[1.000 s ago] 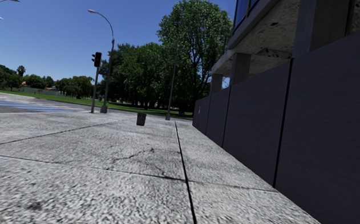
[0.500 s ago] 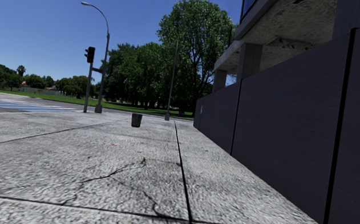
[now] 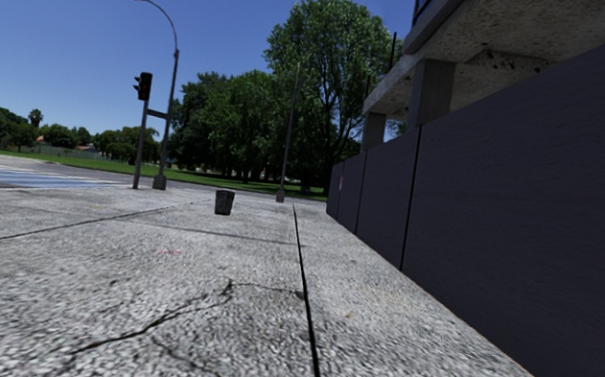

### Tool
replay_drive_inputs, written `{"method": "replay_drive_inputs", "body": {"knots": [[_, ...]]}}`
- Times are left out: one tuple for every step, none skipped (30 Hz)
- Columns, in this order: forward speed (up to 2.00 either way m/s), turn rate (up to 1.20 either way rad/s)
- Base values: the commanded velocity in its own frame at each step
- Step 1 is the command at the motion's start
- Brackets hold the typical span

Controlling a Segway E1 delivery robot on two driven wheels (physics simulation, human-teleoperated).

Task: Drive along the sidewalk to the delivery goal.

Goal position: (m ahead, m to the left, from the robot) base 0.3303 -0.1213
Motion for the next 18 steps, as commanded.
{"method": "replay_drive_inputs", "body": {"knots": [[0.79,0.00],[0.56,0.00],[0.00,0.00],[0.00,0.00],[0.00,0.00],[0.00,0.00],[0.00,0.00],[0.00,0.00],[0.00,0.00],[0.00,0.00],[0.00,0.00],[0.00,0.00],[0.00,0.00],[0.00,0.00],[0.00,0.00],[0.00,0.00],[0.00,0.00],[0.00,0.00]]}}
